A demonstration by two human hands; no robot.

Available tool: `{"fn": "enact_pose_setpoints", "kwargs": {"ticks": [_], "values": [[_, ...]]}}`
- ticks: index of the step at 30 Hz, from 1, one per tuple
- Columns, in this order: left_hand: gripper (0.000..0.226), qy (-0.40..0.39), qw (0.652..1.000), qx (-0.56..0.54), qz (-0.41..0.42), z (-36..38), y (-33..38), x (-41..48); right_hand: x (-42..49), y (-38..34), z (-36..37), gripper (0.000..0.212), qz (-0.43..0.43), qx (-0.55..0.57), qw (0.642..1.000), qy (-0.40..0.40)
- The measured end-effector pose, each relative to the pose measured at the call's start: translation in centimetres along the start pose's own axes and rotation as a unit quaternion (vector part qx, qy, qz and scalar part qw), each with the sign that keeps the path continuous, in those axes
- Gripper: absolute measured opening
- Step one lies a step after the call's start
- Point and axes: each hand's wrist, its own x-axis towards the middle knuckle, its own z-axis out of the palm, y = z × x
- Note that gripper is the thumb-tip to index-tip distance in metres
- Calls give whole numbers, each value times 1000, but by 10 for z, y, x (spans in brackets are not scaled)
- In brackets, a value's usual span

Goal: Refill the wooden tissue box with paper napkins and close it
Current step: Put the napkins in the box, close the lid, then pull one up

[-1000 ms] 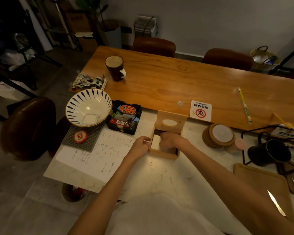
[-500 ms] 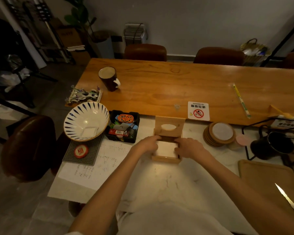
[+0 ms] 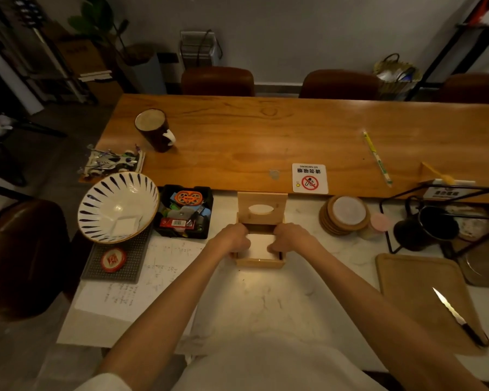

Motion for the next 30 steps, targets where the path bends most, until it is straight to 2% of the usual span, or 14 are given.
{"fn": "enact_pose_setpoints", "kwargs": {"ticks": [6,10,14,25,30], "values": [[42,-2,1000,7,1,1,-2,4,1,3,4,46,-13,6,1000,22],[46,-32,999,11,-2,-3,-3,5,0,3,7,51,-18,9,999,32],[61,-72,997,16,3,-5,-5,5,-2,4,8,57,-23,4,1000,18],[58,-6,999,29,25,8,-11,8,-4,5,14,55,-13,17,999,37],[78,-23,997,-37,58,9,-17,0,-7,12,15,60,-51,66,997,10]]}}
